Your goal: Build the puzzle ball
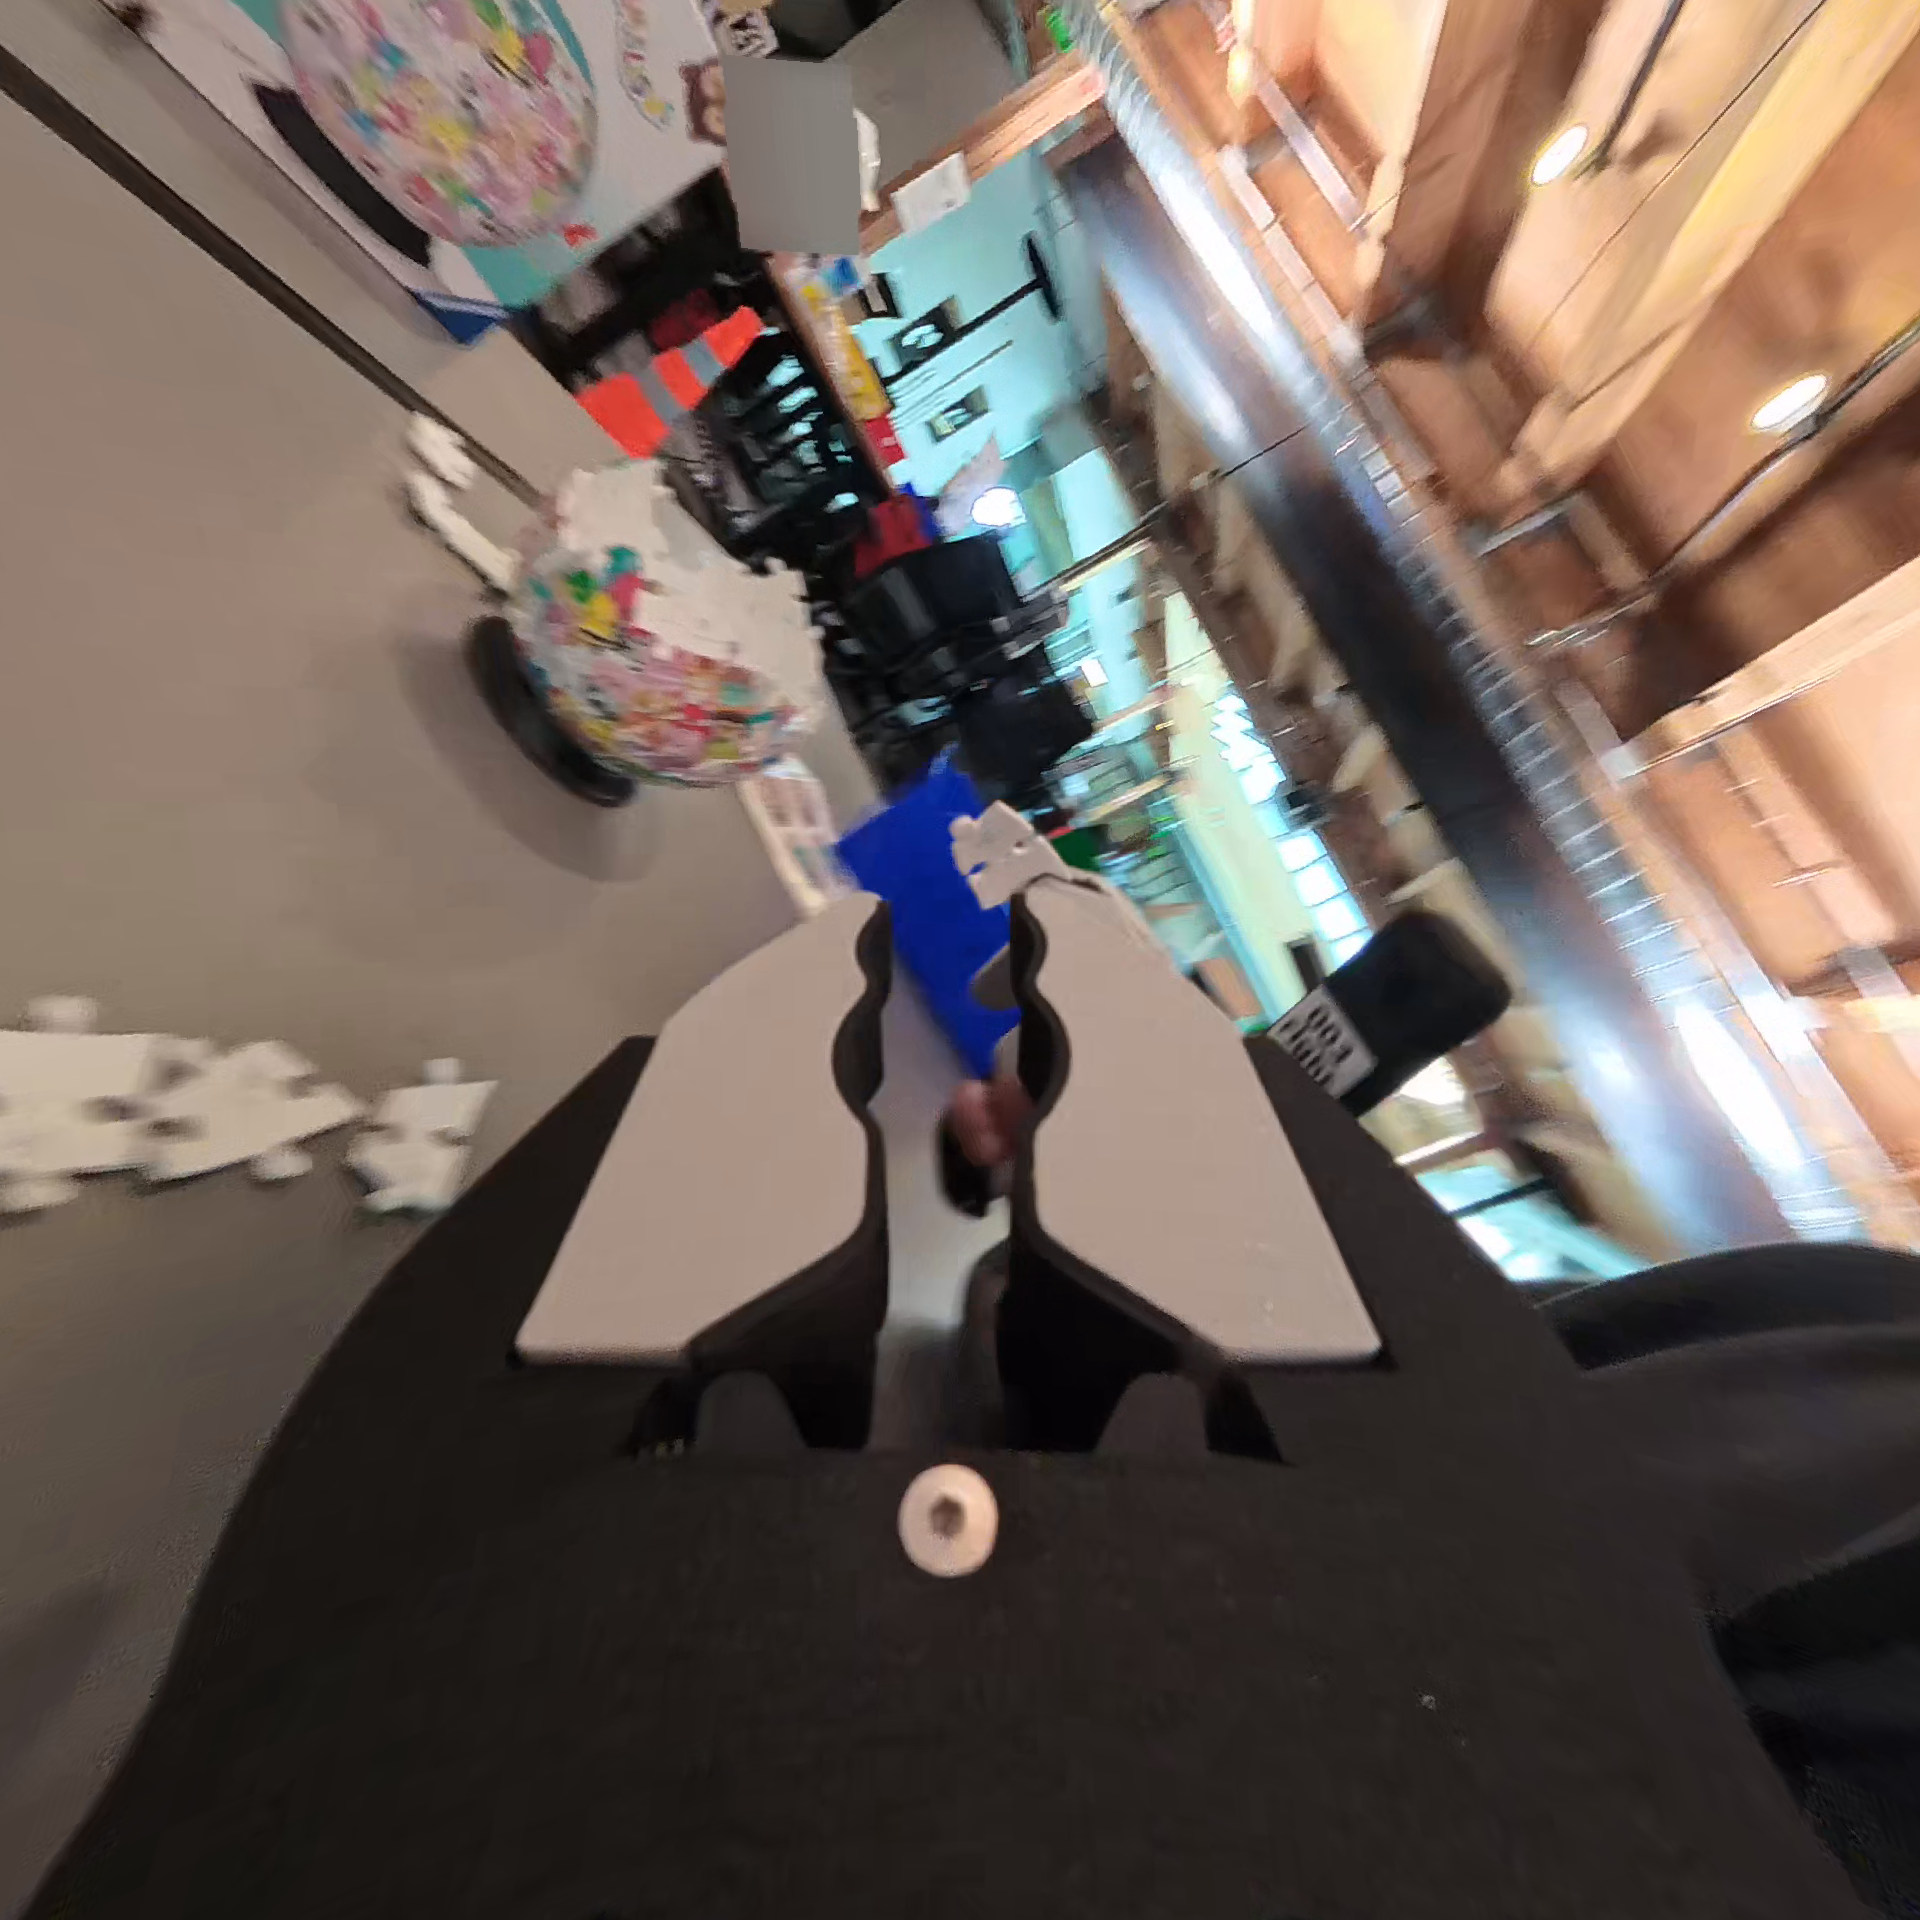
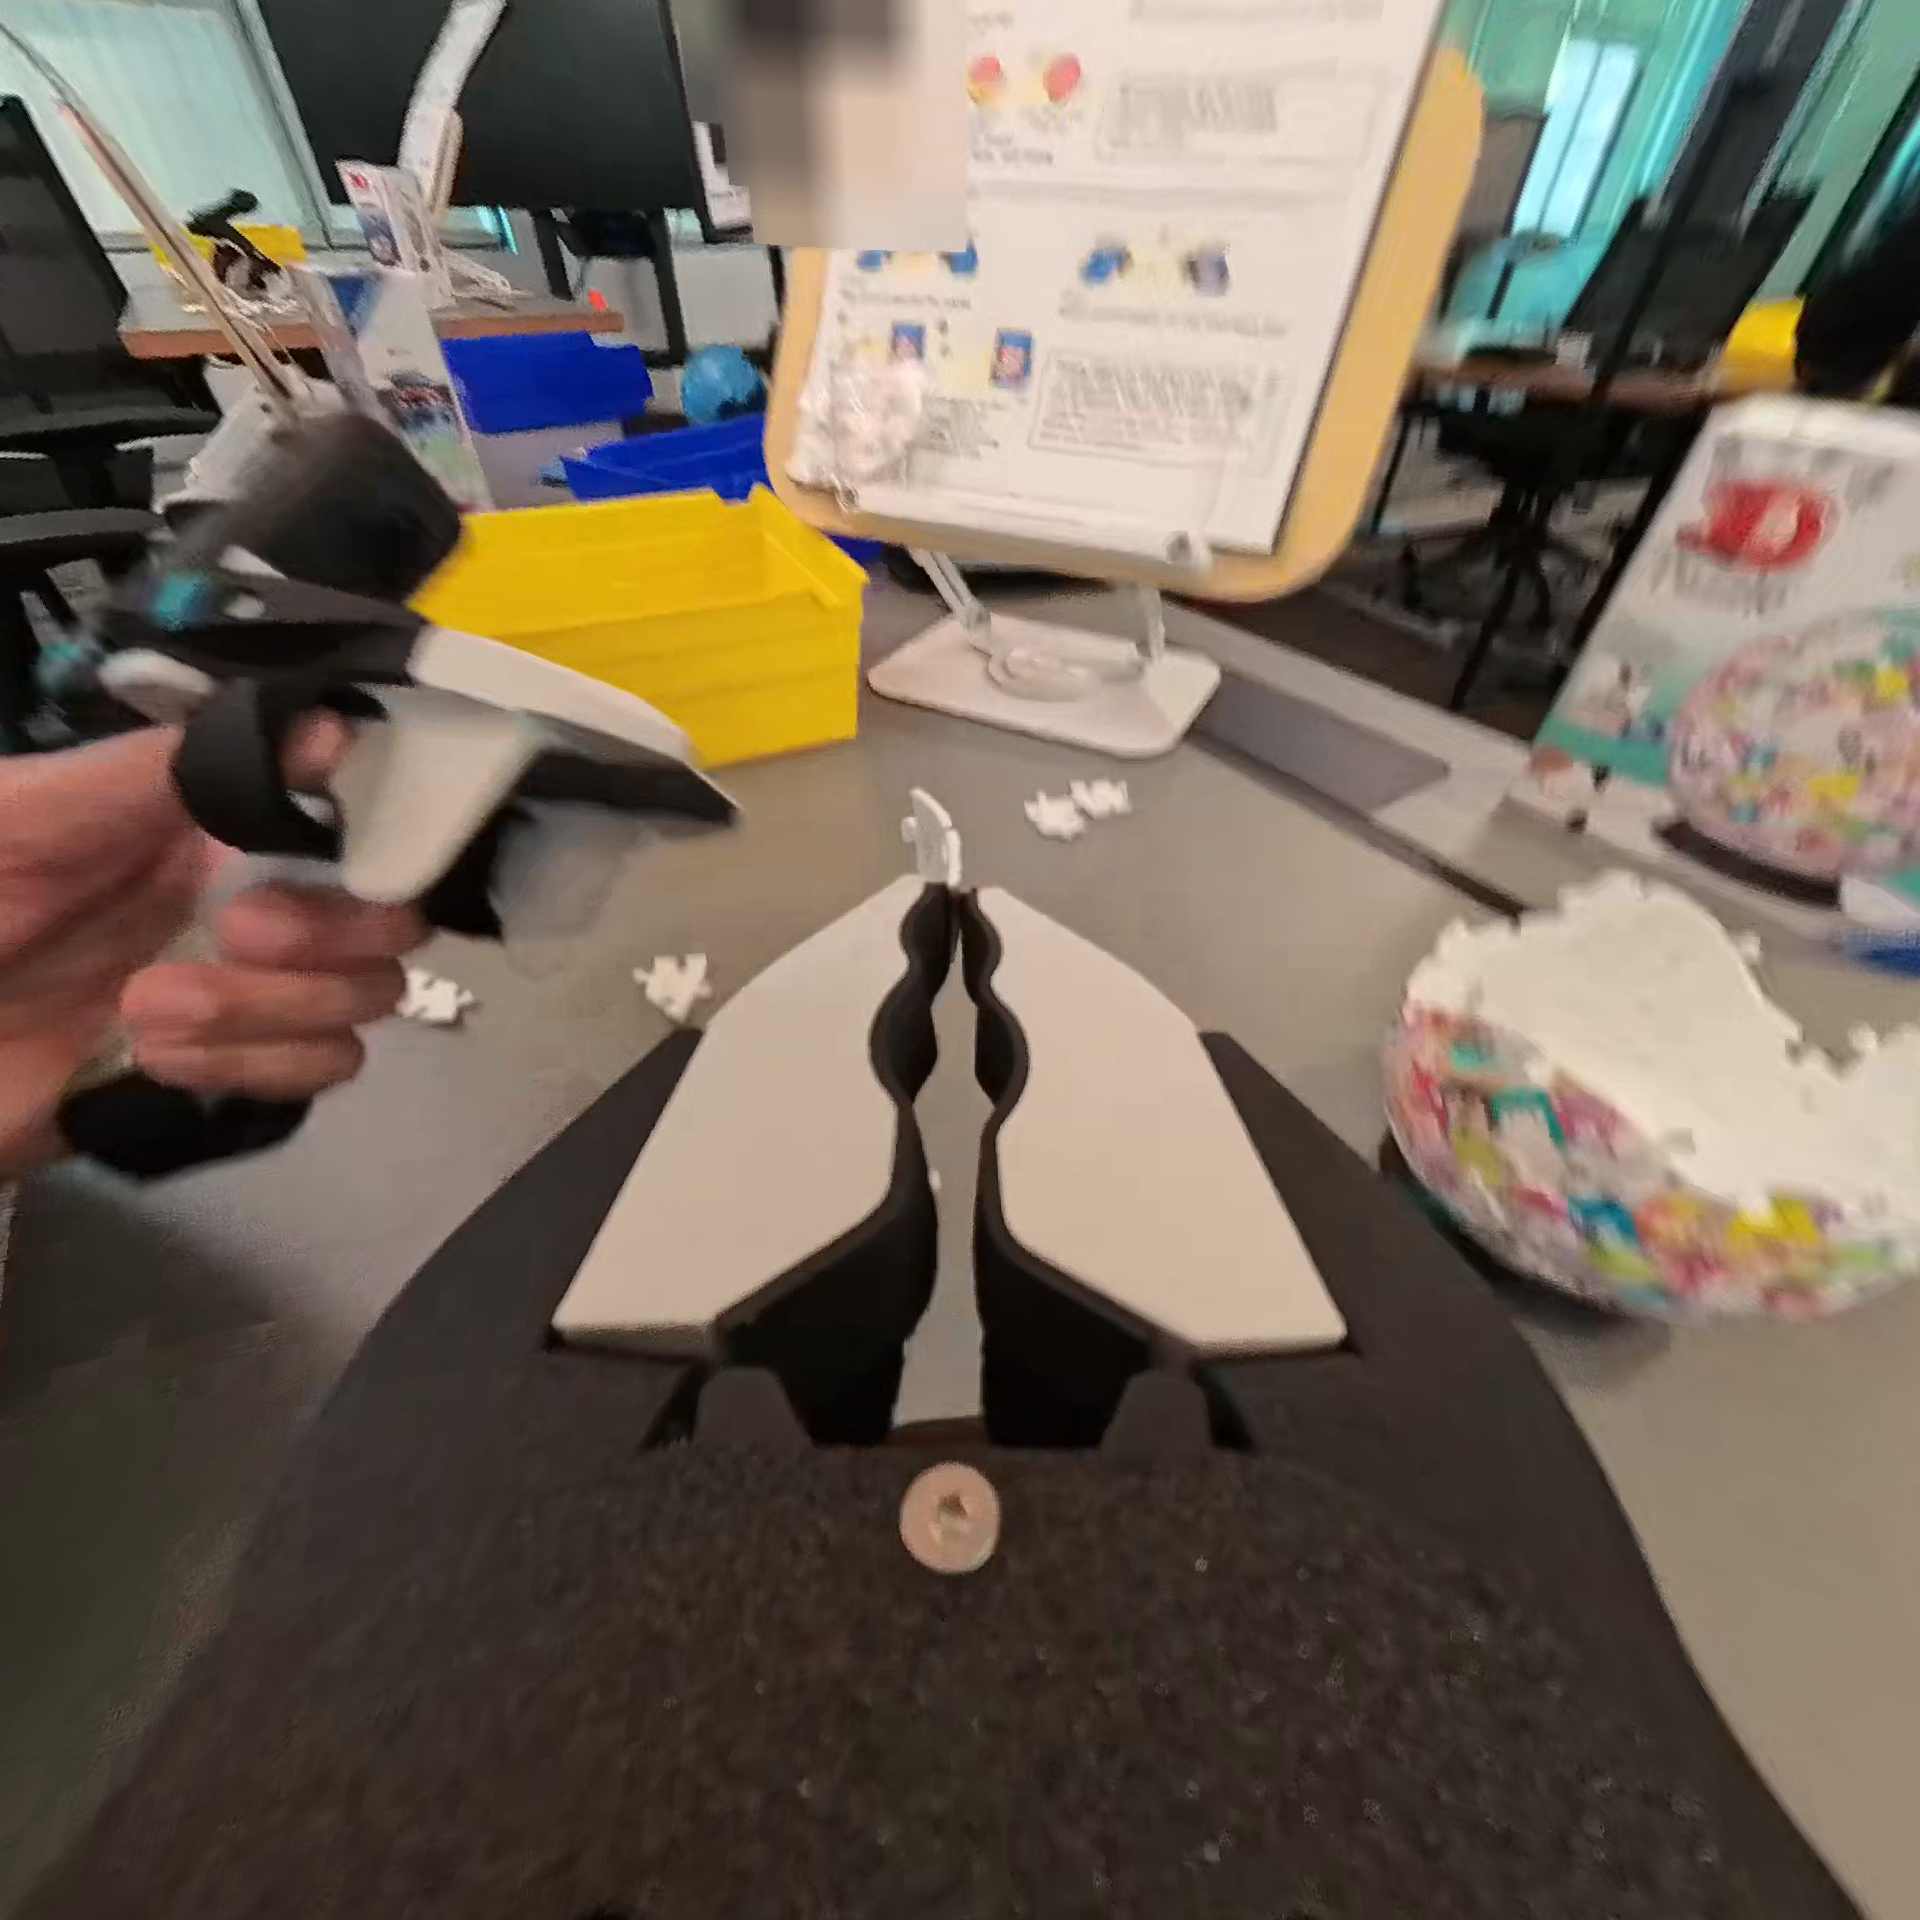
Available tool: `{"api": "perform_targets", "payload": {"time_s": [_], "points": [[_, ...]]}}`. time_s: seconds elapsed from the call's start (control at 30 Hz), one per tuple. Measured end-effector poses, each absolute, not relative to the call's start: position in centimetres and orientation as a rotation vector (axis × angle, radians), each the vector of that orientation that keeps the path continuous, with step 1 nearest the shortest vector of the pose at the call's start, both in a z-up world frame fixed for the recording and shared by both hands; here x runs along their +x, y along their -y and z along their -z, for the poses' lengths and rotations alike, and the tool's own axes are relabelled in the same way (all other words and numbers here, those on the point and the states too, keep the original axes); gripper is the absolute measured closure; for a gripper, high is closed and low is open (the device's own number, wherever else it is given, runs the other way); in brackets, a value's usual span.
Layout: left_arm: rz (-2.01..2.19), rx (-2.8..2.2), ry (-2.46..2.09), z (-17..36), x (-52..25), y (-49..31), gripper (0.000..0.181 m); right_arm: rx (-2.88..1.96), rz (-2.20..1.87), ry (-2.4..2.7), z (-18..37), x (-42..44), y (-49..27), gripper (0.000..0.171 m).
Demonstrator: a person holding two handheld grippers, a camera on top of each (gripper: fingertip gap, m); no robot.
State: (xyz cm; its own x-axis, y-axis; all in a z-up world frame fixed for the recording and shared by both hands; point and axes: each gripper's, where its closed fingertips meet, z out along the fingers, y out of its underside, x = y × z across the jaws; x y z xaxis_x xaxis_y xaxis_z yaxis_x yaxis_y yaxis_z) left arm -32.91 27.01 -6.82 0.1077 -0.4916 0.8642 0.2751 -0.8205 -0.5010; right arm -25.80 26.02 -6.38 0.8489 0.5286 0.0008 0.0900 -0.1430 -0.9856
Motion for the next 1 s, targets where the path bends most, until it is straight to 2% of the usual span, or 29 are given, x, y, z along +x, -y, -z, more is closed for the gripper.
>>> {"api": "perform_targets", "payload": {"time_s": [0.23, 0.33, 0.63, 1.0], "points": [[1.092, -1.850, -0.469, 10.1, -41.0, -29.7, 0.157, -2.204, -0.964, 0.110, 16.1, -20.4, -22.5, 0.170], [0.979, -1.845, -0.475, 11.2, -42.7, -30.3, 0.157, -2.302, -1.120, -0.015, 18.7, -20.5, -21.1, 0.169], [1.128, -1.899, -0.532, 13.2, -40.7, -29.1, 0.157, -2.488, -0.930, 0.071, 21.6, -22.6, -20.6, 0.169], [0.861, -1.889, -0.588, 13.1, -42.9, -30.0, 0.157, -2.605, -0.694, 0.098, 22.4, -20.4, -19.3, 0.165]]}}
